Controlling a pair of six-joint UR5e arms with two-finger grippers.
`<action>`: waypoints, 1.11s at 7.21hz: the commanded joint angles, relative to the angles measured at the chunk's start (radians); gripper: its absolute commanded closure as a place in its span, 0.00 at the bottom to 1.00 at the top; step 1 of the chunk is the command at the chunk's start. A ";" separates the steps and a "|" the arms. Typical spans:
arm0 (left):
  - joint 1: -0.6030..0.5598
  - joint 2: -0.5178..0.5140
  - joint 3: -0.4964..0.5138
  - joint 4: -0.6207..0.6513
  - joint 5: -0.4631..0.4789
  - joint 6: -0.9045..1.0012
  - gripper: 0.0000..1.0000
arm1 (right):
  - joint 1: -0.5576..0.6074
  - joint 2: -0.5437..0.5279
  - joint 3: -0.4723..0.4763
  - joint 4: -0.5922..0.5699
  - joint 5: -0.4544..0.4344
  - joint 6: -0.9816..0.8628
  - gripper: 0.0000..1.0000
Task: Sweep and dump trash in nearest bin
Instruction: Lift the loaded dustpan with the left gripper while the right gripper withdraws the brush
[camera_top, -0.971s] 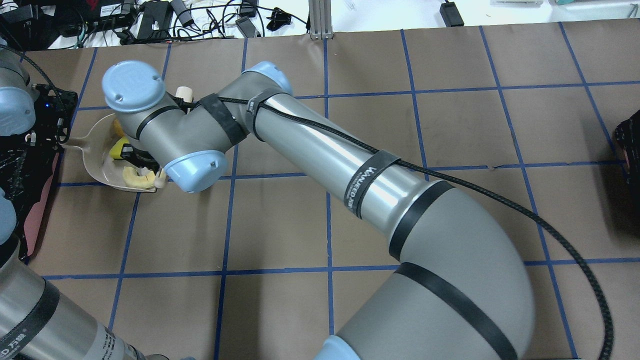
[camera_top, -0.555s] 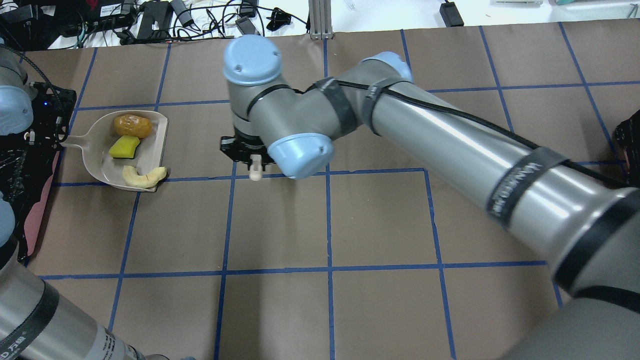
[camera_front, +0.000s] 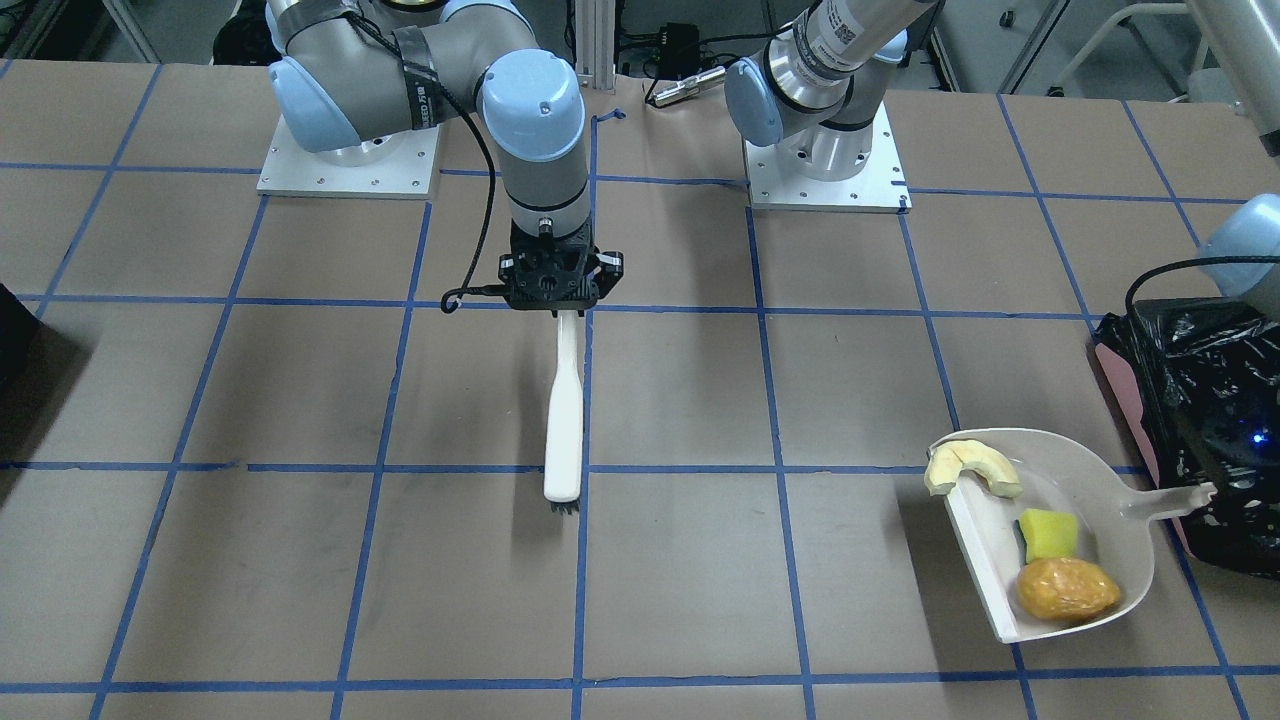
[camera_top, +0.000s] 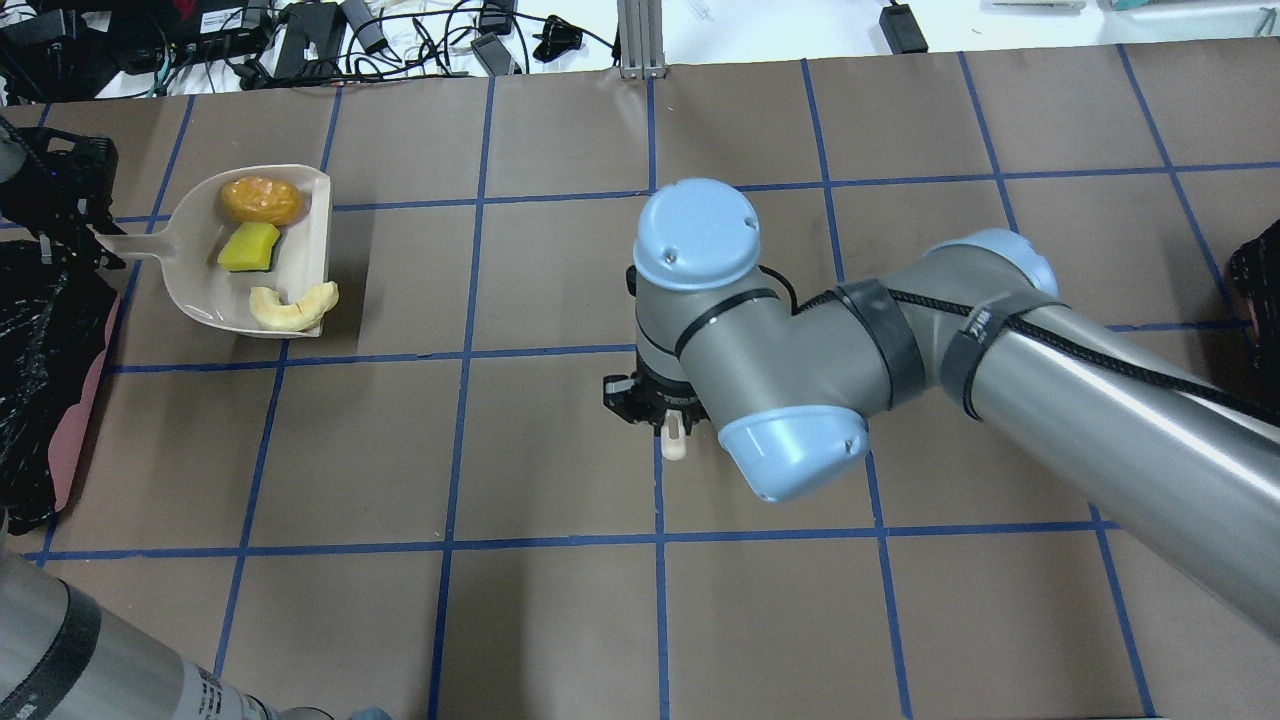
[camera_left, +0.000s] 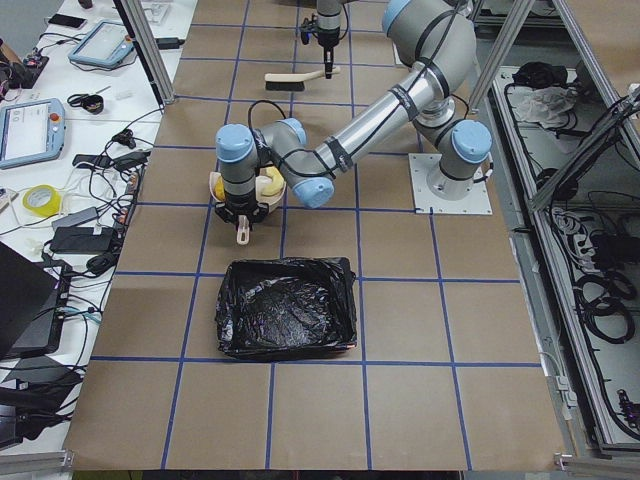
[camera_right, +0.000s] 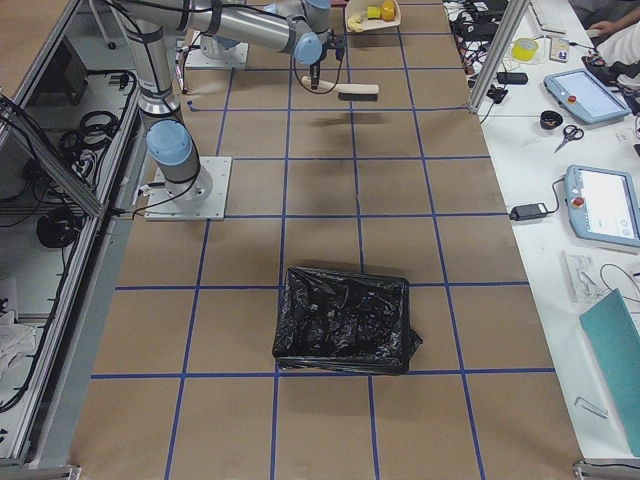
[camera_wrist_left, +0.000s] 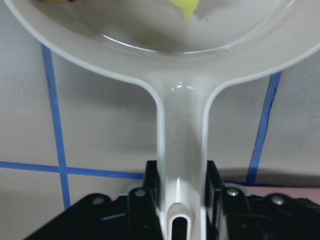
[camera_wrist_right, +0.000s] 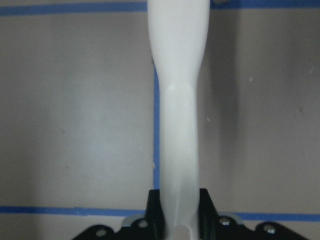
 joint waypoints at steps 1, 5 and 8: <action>0.093 0.058 0.052 -0.186 -0.078 0.017 1.00 | 0.036 -0.099 0.176 -0.077 -0.008 0.028 1.00; 0.364 0.111 0.150 -0.396 -0.135 0.161 1.00 | 0.159 -0.081 0.178 -0.076 -0.062 0.088 1.00; 0.463 0.030 0.297 -0.428 -0.113 0.231 1.00 | 0.163 -0.060 0.181 -0.085 -0.048 0.060 1.00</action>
